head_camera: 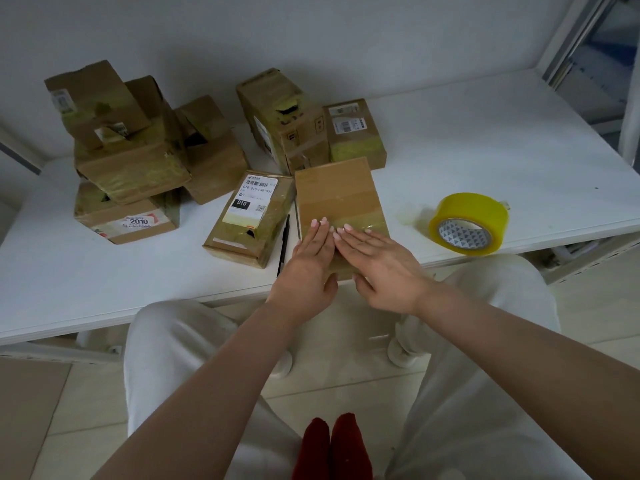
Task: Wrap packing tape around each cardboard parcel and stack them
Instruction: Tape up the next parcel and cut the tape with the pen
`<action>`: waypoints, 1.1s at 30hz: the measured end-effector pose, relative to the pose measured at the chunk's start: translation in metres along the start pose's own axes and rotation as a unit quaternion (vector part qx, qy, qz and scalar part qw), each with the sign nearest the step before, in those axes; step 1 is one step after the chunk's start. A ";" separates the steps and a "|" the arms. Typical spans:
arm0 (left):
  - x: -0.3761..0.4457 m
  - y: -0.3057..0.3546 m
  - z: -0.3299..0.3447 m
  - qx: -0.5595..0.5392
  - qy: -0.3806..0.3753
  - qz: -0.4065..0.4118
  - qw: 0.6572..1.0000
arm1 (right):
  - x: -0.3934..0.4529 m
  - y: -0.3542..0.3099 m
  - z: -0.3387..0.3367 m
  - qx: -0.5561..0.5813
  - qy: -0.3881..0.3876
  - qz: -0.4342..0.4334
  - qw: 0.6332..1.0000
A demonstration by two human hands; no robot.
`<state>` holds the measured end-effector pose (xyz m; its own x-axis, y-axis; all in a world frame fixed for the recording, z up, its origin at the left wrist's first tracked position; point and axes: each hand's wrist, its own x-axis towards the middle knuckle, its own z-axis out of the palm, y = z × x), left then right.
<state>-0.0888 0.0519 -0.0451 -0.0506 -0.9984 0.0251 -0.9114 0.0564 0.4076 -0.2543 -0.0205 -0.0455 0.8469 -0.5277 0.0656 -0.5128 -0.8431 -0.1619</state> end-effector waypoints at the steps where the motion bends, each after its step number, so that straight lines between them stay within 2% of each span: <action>1: 0.000 -0.001 -0.001 -0.006 -0.003 0.001 1.000 | 0.000 0.000 0.002 0.010 -0.002 0.000 1.000; 4: 0.002 0.001 -0.002 -0.038 -0.005 -0.003 0.999 | 0.000 0.003 0.001 0.037 0.003 0.006 0.999; 7: 0.005 0.005 -0.006 -0.052 0.012 -0.020 0.998 | 0.000 0.012 -0.011 0.049 0.062 0.020 0.997; 10: 0.008 0.013 -0.013 -0.053 0.067 -0.021 0.996 | 0.001 0.037 -0.023 0.051 0.154 0.111 0.981; 12: 0.014 0.019 -0.016 -0.053 0.070 -0.015 0.996 | 0.000 0.062 -0.031 0.049 0.167 0.188 0.967; 15: 0.026 0.021 -0.019 -0.063 0.066 -0.013 0.996 | 0.003 0.097 -0.038 0.000 0.099 0.278 0.955; 18: 0.039 0.020 -0.018 -0.065 0.060 -0.023 0.996 | 0.015 0.116 -0.041 -0.043 0.015 0.317 0.947; 22: 0.049 0.015 -0.019 -0.059 0.033 -0.042 0.997 | 0.034 0.131 -0.041 -0.038 -0.099 0.378 0.920; 27: 0.050 0.014 -0.012 -0.025 0.022 -0.053 0.998 | 0.052 0.133 -0.039 -0.109 -0.242 0.406 0.874; 29: 0.048 0.013 -0.009 0.000 0.017 -0.049 0.999 | 0.058 0.131 -0.037 -0.118 -0.265 0.403 0.868; 33: 0.046 0.009 -0.010 -0.018 0.016 -0.041 0.999 | 0.058 0.133 -0.041 -0.080 -0.304 0.401 0.861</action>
<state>-0.0955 0.0066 -0.0312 0.0378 -0.9991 0.0187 -0.8967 -0.0257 0.4418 -0.2789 -0.1675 -0.0224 0.1042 -0.8355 -0.5395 -0.9382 -0.2625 0.2253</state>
